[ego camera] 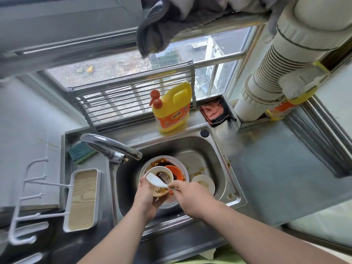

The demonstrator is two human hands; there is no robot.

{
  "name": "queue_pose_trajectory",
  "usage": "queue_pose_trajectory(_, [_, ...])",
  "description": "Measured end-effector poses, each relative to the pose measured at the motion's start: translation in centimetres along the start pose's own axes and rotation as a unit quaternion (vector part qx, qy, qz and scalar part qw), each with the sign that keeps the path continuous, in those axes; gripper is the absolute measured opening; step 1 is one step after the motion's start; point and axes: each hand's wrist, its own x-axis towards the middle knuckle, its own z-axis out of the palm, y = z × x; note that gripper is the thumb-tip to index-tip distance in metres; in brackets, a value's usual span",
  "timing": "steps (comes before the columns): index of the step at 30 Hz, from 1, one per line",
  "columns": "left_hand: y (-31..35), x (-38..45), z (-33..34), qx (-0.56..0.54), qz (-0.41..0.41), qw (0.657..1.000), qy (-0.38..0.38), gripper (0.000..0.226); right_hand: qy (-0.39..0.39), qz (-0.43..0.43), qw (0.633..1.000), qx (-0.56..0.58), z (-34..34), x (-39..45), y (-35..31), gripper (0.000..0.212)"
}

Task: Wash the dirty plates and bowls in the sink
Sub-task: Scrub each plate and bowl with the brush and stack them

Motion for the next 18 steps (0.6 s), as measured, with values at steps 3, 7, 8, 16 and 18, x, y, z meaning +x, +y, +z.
queue_pose_trajectory(3, [-0.3,0.1,0.2,-0.019,-0.004,1.000,0.011,0.047,0.026,0.027,0.992,-0.117,-0.2,1.2,0.5,0.033])
queue_pose_trajectory(7, [0.0,0.9,0.8,-0.007,0.001,1.000,0.015,0.050,-0.021,0.029,0.997,-0.062,0.1,-0.2,-0.6,0.030])
queue_pose_trajectory(8, [-0.2,0.6,1.2,-0.006,-0.006,1.000,0.014,0.050,-0.028,0.025,0.999,-0.031,0.2,-0.1,-1.1,0.031])
queue_pose_trajectory(16, [0.7,0.9,1.7,0.009,0.023,1.000,0.013,0.043,-0.023,0.032,0.998,-0.045,-1.3,-0.6,-0.7,0.029])
queue_pose_trajectory(18, [0.4,0.6,2.1,0.022,0.005,1.000,0.013,0.050,-0.025,0.024,0.999,0.007,-1.1,-0.4,-1.6,0.029])
